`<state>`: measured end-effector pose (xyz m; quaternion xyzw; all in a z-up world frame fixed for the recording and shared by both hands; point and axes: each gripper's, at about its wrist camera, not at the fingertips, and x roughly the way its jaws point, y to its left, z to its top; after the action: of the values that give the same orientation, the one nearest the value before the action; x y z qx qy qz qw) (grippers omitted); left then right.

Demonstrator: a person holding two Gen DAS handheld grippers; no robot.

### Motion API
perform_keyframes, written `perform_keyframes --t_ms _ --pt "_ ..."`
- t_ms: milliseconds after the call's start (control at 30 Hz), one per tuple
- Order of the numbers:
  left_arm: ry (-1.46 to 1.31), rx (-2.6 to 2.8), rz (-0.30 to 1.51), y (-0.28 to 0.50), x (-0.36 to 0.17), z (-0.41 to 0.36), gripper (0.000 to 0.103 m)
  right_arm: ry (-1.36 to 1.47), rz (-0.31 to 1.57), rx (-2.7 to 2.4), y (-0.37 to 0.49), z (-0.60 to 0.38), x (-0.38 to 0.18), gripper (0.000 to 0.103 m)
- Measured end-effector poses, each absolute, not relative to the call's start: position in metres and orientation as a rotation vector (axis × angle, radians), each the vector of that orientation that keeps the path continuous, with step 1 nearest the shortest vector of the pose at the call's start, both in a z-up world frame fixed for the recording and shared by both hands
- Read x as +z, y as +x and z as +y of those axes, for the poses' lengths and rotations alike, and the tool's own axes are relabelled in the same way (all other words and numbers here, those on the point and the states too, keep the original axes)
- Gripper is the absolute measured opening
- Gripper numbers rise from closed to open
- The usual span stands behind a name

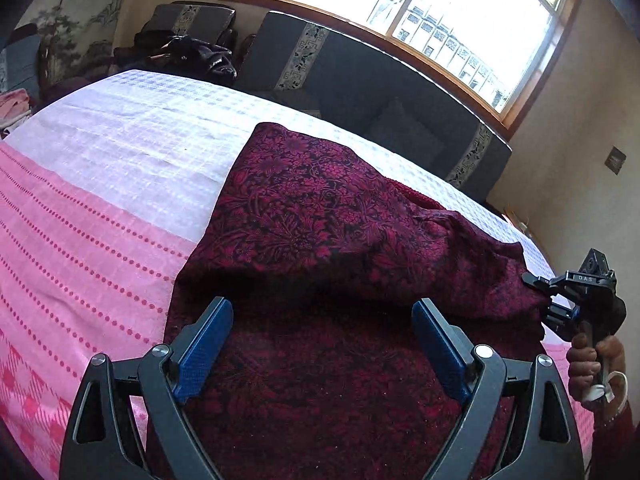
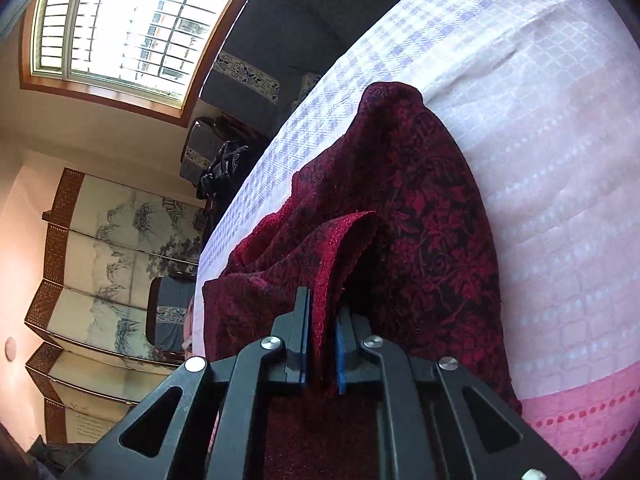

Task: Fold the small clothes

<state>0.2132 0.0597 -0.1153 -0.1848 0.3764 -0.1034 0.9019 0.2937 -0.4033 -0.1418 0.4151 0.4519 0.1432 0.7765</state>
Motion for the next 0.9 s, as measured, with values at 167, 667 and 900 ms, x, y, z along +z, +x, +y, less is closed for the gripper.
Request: perform_keyframes --t_ms 167,667,900 --pt "-0.353 -0.186 0.738 0.205 -0.108 0.056 0.091 0.784 0.788 0.302 0.288 -0.418 -0.094 0.008" --pt "-0.284 -0.134 0.826 0.218 -0.118 0.044 0.091 0.791 0.868 0.24 0.284 -0.445 -0.145 0.008" --pt "-0.289 -0.132 0.833 0.219 -0.12 0.045 0.091 0.727 0.787 0.242 0.285 -0.441 -0.119 0.008"
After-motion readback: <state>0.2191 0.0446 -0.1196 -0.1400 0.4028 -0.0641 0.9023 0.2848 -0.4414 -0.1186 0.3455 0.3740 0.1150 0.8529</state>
